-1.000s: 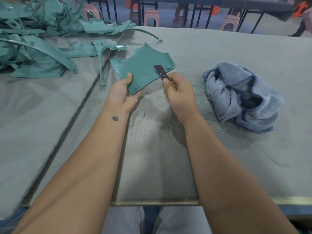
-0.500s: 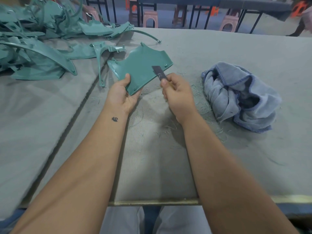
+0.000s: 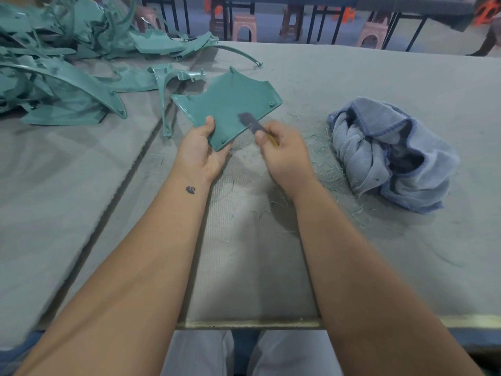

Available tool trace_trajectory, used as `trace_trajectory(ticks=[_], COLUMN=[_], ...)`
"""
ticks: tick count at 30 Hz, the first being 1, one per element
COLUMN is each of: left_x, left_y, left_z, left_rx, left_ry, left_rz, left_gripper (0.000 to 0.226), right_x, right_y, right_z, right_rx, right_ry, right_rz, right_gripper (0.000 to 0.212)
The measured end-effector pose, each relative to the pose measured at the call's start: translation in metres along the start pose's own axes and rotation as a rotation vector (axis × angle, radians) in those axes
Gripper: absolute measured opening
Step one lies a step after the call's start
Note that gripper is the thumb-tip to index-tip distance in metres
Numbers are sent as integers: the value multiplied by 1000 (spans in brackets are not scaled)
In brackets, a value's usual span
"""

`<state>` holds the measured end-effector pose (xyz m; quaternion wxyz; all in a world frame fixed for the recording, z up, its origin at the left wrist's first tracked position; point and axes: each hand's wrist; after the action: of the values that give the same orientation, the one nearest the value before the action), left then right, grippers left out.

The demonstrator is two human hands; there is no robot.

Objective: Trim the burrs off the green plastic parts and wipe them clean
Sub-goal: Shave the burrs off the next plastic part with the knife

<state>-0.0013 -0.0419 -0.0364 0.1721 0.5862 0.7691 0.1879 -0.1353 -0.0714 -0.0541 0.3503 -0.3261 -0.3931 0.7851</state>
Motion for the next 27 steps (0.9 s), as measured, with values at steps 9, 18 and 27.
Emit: trace_trajectory(ticks=[9, 18, 27], left_x=[1, -1, -2], left_y=[0, 1, 1], left_z=[0, 0, 3], left_rx=[-28, -3, 28], left_ry=[42, 11, -13], left_rz=[-7, -17, -17], left_gripper=[35, 35, 25], right_x=[0, 1, -1], right_y=[1, -1, 1], right_z=[0, 1, -1], right_rx=[22, -58, 10], right_ry=[-42, 43, -12], right_rz=[-24, -15, -14], right_gripper=[21, 20, 20])
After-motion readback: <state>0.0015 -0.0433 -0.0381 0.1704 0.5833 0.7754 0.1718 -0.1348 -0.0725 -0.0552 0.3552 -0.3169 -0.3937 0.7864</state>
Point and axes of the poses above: each hand's wrist, its own x-axis away from the middle knuckle, its own z-axis out of the back of the hand, y = z × x, and after that the axes turned 15 degrees about -y, right-handed
